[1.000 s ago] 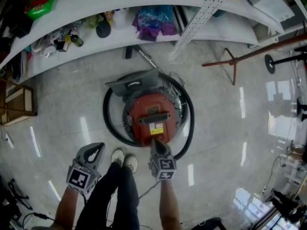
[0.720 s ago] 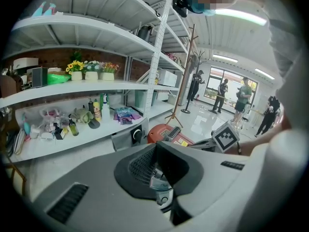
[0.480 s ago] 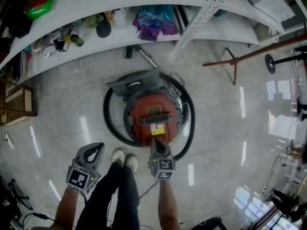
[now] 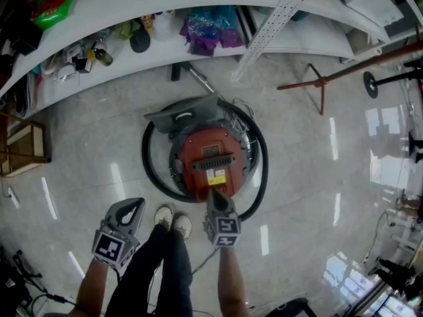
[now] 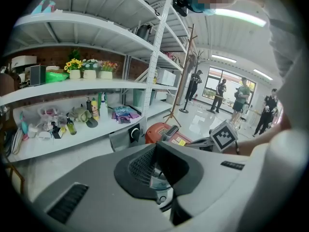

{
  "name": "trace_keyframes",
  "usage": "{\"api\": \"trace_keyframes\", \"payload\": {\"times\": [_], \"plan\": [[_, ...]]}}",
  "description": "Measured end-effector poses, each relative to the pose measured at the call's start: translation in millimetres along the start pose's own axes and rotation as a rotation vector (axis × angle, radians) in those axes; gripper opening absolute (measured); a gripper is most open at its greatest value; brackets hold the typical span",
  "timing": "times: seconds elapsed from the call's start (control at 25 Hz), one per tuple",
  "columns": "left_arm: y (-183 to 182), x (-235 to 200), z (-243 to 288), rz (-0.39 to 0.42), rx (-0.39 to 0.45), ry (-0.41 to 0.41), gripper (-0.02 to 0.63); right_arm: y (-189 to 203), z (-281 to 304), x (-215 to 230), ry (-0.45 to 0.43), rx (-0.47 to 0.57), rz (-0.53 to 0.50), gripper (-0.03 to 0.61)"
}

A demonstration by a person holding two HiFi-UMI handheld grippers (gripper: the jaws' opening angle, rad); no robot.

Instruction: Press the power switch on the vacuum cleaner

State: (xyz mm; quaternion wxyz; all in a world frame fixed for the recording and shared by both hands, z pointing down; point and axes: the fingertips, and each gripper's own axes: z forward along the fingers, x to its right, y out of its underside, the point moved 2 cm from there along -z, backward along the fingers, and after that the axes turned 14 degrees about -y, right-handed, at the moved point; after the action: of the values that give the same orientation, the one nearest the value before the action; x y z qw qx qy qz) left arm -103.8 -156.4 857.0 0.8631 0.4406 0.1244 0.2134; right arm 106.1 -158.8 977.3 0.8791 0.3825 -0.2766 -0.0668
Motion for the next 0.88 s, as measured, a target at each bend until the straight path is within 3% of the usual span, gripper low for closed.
{"api": "trace_keyframes", "payload": {"times": [0.48, 0.72, 0.88], "plan": [[-15, 2, -8, 0.000, 0.016, -0.004, 0.006, 2, -3, 1, 0.006, -0.032, 0.005, 0.012], [-23, 6, -15, -0.089, -0.010, -0.002, 0.006, -10, -18, -9, 0.001, -0.028, 0.002, 0.012], [-27, 11, -21, -0.075, -0.006, -0.005, 0.006, -23, -33, -17, -0.001, -0.009, -0.002, 0.012]]}}
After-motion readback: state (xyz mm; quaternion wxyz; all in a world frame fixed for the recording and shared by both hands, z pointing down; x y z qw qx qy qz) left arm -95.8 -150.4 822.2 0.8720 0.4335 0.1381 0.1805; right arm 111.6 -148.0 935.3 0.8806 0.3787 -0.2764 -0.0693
